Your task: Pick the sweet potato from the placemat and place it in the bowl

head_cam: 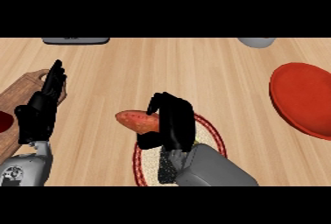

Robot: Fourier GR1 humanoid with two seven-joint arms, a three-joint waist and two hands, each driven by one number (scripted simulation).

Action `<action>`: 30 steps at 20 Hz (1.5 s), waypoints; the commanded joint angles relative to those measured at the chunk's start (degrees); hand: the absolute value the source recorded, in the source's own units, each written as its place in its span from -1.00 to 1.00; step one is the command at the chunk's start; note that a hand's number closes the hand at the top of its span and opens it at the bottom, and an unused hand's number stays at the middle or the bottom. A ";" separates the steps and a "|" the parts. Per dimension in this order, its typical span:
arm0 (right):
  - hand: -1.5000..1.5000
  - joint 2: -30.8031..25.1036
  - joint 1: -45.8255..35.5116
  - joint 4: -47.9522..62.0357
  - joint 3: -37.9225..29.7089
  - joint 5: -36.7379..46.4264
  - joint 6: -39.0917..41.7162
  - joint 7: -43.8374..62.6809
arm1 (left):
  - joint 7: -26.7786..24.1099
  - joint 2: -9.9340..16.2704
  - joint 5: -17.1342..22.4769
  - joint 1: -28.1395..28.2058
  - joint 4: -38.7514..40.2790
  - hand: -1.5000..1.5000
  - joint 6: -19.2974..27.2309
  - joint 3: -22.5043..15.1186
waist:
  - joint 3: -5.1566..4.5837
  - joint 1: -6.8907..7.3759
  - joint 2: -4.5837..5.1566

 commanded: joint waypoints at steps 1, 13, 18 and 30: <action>1.00 -0.32 1.35 -7.38 -1.70 9.52 -2.15 10.34 | -0.37 -0.66 -0.09 1.74 -0.80 0.00 0.79 0.37 | -0.02 -0.91 -0.19; 1.00 -10.88 6.53 -17.88 -22.51 10.87 2.65 4.91 | -1.65 0.11 0.92 -0.09 0.81 0.00 -1.06 1.56 | 0.01 -0.15 0.35; 1.00 -17.58 12.83 -15.52 -32.11 3.06 -4.43 -7.61 | 0.32 -0.31 0.51 0.45 -1.63 0.00 -1.28 0.87 | 0.06 0.13 0.43; 1.00 -30.20 12.79 11.13 -47.83 -6.59 -9.74 -33.63 | 0.89 -1.17 -1.88 -1.86 0.18 0.00 -0.39 -0.12 | 0.12 1.13 0.78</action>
